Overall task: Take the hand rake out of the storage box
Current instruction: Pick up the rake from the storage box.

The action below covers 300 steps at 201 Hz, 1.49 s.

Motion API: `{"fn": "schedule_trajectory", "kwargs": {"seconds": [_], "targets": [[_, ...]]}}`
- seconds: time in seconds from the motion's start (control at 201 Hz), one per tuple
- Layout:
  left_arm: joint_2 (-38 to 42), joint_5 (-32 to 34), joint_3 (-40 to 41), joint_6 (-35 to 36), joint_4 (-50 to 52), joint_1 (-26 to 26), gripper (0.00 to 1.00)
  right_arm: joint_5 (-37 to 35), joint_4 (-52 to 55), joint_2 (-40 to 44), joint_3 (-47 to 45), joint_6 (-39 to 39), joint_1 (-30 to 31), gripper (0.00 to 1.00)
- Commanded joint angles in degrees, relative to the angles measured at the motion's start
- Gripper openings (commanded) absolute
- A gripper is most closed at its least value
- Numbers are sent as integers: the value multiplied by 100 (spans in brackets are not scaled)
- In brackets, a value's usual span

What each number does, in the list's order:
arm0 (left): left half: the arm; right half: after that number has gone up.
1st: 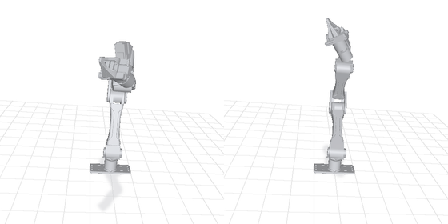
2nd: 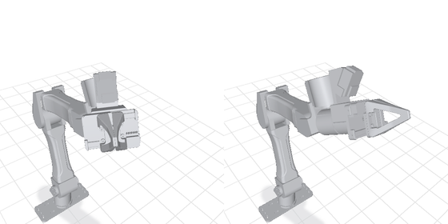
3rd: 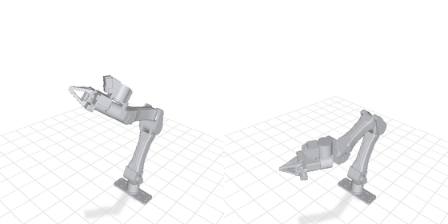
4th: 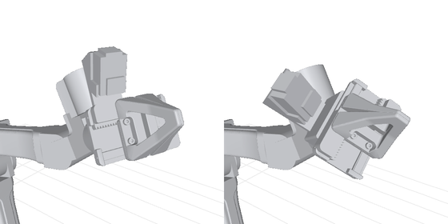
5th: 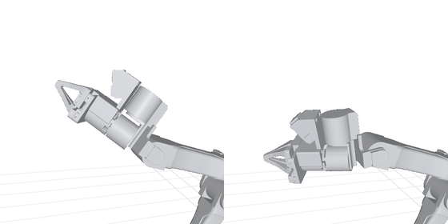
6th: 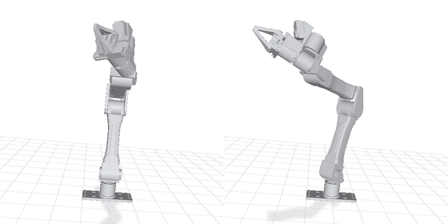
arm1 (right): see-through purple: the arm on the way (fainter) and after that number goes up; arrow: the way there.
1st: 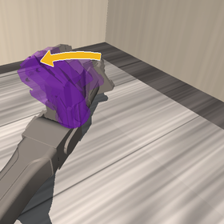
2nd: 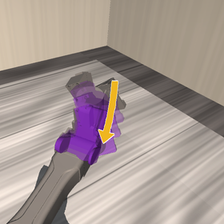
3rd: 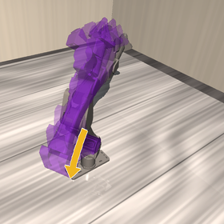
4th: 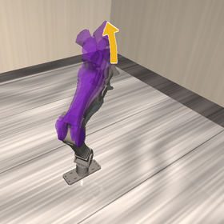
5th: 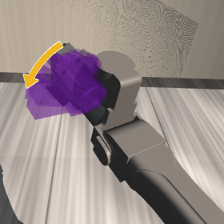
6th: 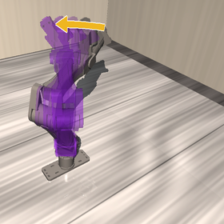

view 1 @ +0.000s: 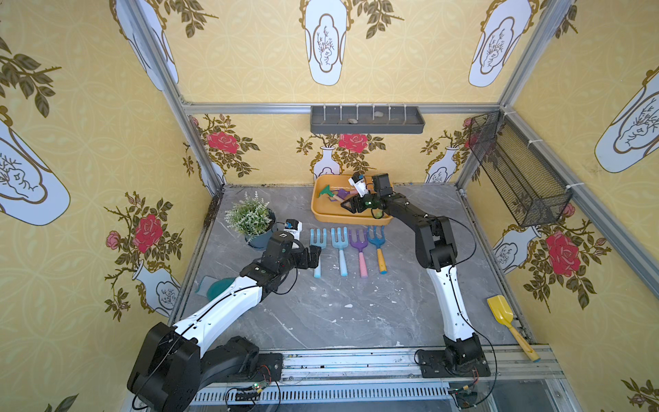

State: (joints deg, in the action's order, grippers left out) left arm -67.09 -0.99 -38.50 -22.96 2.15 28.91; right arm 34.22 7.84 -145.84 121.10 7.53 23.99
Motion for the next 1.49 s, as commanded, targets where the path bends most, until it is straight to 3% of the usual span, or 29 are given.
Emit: {"fn": "schedule_trajectory", "kwargs": {"seconds": [0.0, 0.115, 0.349, 0.483, 0.896, 1.185, 1.344, 1.489], "targets": [[15, 35, 27, 55, -92, 1, 100, -1238, 233, -451, 721, -104, 138, 71], [56, 21, 63, 38, -103, 1, 100, -1356, 354, -1004, 1498, -264, 194, 72], [122, 36, 130, -7, -100, 2, 100, -1519, 220, -1249, 1648, -188, 330, 70], [198, 43, 183, -49, -66, 0, 100, -1791, 605, -1525, 2112, 52, 499, 57], [761, 90, 525, -204, 44, 1, 100, -1868, 203, -870, 1308, -148, 541, 22], [1334, -11, 928, -620, -324, 2, 100, -1682, -463, 271, 138, -788, 506, 6], [1571, -477, 1281, -1024, -1351, -1, 100, -685, -972, 1380, -1076, -1492, 485, 0], [1676, -1044, 1616, -1355, -2859, -25, 100, 137, -2178, 2599, -2927, -2563, 654, 0]]}}
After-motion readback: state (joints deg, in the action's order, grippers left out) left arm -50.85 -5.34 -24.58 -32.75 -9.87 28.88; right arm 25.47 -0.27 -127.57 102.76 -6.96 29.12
